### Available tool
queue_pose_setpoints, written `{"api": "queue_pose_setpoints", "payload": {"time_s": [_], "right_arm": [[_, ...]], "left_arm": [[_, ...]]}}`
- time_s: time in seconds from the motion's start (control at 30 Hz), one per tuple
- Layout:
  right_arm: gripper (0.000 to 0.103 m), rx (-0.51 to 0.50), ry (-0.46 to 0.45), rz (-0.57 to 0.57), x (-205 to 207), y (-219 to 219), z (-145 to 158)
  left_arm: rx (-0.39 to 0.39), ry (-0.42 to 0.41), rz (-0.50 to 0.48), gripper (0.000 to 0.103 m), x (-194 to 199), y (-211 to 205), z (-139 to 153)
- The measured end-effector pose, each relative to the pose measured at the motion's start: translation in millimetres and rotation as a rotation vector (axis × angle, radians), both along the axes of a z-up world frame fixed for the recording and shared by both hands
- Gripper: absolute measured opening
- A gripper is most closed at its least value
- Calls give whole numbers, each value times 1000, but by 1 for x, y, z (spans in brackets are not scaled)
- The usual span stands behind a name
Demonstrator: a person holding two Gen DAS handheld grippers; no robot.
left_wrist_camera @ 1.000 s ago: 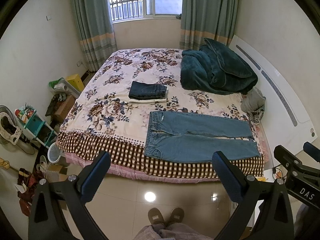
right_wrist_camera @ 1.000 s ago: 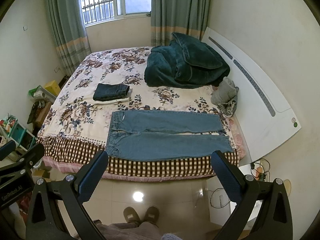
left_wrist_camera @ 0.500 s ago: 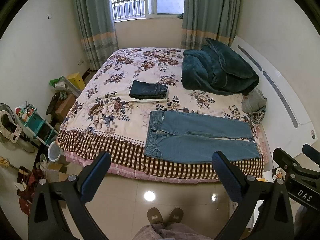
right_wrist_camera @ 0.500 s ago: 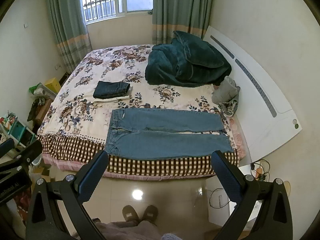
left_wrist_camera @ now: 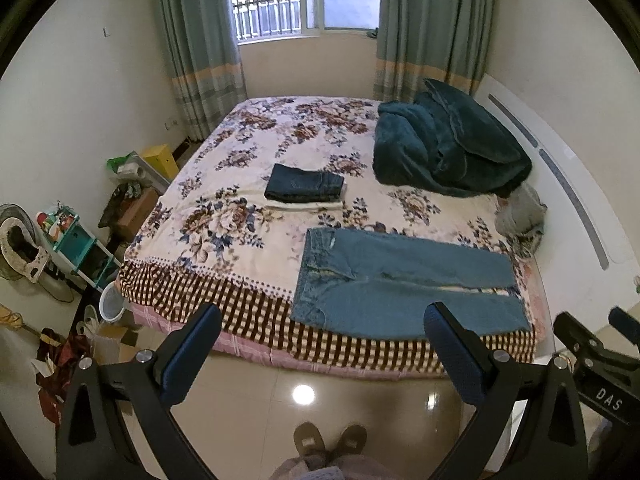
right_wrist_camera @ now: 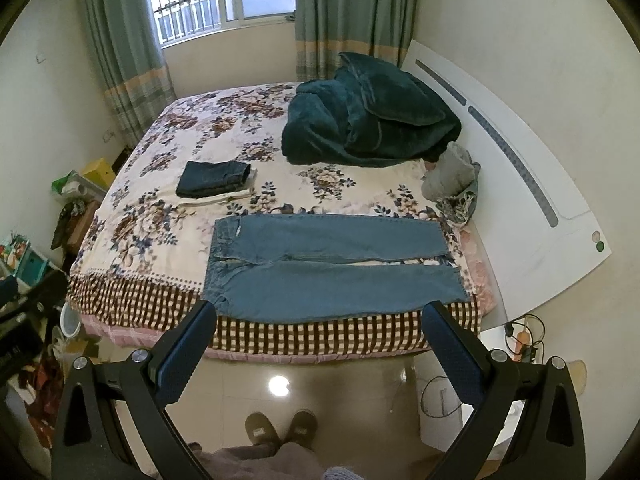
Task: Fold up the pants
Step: 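Lower both grippers onto the jeans, left at the waistband, right at the hems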
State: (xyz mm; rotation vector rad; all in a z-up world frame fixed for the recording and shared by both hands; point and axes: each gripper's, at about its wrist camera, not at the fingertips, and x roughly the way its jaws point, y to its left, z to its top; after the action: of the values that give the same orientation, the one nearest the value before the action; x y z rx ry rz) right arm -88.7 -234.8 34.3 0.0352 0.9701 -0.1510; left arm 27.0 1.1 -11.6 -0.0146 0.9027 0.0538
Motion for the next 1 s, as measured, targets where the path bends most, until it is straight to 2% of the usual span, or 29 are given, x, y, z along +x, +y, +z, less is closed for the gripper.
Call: {"api": "queue_pose_setpoints", "payload": {"time_s": [0.1,0.2,0.3,0.53,0.77,0.93,1.0], "right_arm": [[103,-8,-9,-29,26,-15,-19],[103,-12,12,-47,57,-34,-41],[103,-30,35,-74,92,-54,-65],[103,-53,105,-158,187,-103,-130],[103,-30,187,-251,301,-144,-208],[103,-17,296,-335,390,-166,-266],[103,10,335,-372,424,-179,-292]], "left_arm": [[16,-26,25,103,26,-7,-9],[66,-53,54,103,53,-18,-21],[78,-45,80,103,82,-27,-41],[83,64,75,103,153,-55,-97],[116,157,44,103,248,-79,-154],[83,272,40,103,328,-90,-208],[47,343,61,103,362,-88,-236]]}}
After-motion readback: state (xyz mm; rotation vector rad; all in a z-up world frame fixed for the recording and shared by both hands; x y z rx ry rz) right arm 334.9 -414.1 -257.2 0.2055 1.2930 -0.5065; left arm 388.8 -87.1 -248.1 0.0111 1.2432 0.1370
